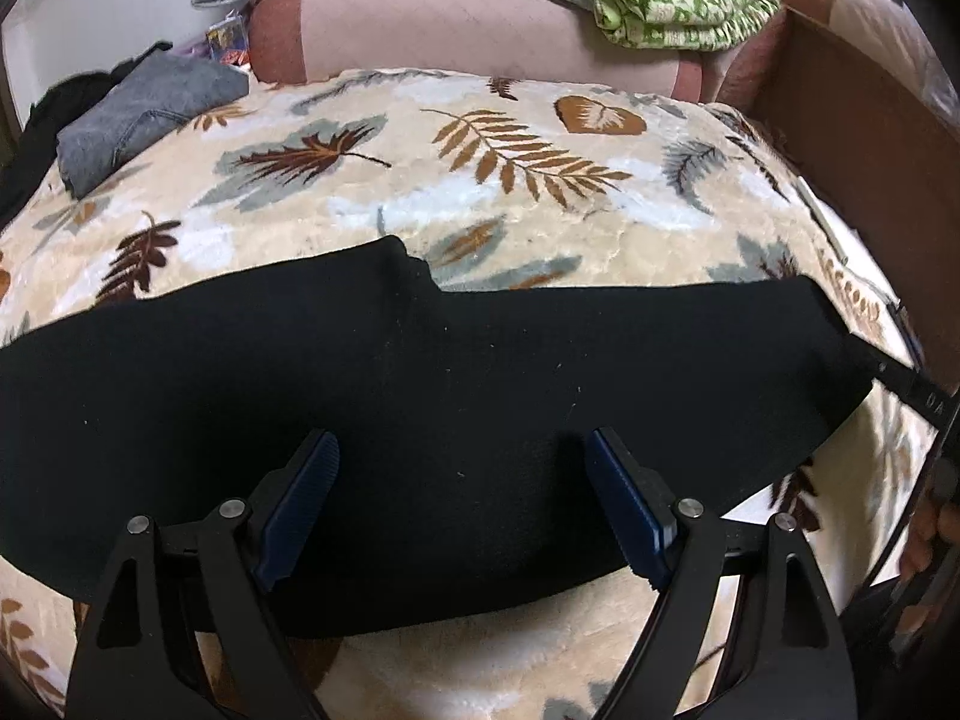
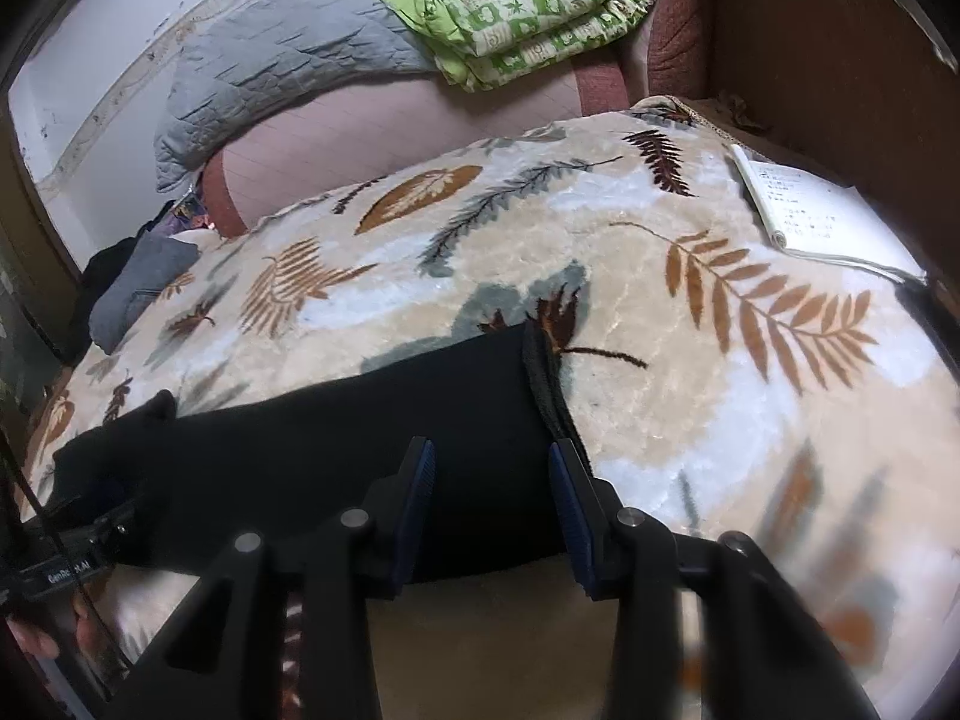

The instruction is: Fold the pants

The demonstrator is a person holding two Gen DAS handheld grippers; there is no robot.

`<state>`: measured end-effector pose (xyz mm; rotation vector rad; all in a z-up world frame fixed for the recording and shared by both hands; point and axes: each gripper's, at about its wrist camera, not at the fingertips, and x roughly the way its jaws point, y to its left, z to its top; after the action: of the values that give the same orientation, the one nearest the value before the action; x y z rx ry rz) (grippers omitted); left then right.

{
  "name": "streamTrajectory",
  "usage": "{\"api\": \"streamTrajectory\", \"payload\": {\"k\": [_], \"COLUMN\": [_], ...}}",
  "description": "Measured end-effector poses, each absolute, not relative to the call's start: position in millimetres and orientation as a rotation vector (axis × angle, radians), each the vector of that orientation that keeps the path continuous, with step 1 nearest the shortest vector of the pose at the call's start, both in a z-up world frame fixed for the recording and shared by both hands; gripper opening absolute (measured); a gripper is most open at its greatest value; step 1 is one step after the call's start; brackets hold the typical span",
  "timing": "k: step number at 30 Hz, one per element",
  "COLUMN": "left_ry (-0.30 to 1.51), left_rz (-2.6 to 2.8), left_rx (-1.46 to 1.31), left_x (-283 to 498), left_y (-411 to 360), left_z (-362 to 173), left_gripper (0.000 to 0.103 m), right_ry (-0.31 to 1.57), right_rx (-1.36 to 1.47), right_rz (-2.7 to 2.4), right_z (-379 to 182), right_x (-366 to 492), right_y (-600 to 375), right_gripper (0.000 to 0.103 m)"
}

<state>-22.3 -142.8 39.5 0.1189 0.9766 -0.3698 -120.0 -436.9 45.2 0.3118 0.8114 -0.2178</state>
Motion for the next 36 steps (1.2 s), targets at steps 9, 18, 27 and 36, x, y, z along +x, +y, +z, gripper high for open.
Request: {"api": "streamTrajectory", "payload": {"k": [9,18,27,36], "left_ry": [0.964,1.012,1.035,1.125], "left_rz": [-0.463,-0.569,-0.756,-1.016], "left_rx": [0.128,0.157,0.223,0.259], "left_x": [-18,15,39,45], "left_y": [-158,-189,-248,-328], "left_z": [57,71,76,62], "left_gripper": [0.085,0.085,0.085,0.085], "right_ry": [0.807,0.807,0.837,0.801], "right_rx": [0.314,0.333,0.398,0.49], "right_rz": [-0.23,-0.232,-0.191,-0.099], "right_z": [45,44,29,22], "right_x": [-127,-139,-156,-153], "right_y": [-445,-452,-462,-459], "right_gripper": [0.05,0.055,0.059,0.061]}}
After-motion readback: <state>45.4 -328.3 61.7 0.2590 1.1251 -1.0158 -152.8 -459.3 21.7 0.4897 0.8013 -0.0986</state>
